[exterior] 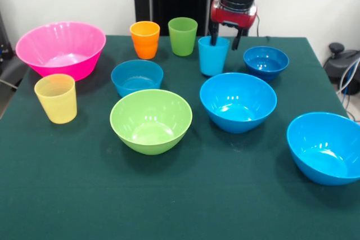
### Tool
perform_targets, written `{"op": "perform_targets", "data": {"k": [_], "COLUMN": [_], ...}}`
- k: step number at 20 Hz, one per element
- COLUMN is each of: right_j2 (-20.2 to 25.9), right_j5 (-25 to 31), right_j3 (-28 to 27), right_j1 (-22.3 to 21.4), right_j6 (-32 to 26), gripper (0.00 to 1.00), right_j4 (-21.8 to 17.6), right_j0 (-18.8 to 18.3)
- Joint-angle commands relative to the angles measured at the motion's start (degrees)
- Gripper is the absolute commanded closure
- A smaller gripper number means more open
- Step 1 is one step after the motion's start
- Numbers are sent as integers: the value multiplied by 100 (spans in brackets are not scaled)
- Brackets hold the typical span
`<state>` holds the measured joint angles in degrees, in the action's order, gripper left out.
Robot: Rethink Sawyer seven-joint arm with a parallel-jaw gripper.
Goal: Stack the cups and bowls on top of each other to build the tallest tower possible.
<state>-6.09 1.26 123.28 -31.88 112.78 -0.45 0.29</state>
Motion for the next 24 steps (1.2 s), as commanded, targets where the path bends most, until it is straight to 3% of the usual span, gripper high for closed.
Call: {"op": "perform_targets", "data": {"k": [1, 4, 9, 13, 24], "right_j2": [659, 550, -168, -245, -379], "right_j5": [-327, -250, 97, 274, 315], "right_j3": [261, 330, 63, -34, -293], "right_j1": [63, -189, -713, -901, -831], "right_j6": [1088, 1165, 1074, 955, 829], "gripper": [0, 0, 0, 0, 0], "right_j4": [62, 85, 162, 115, 83], "right_j0": [-7, 219, 915, 957, 979]}}
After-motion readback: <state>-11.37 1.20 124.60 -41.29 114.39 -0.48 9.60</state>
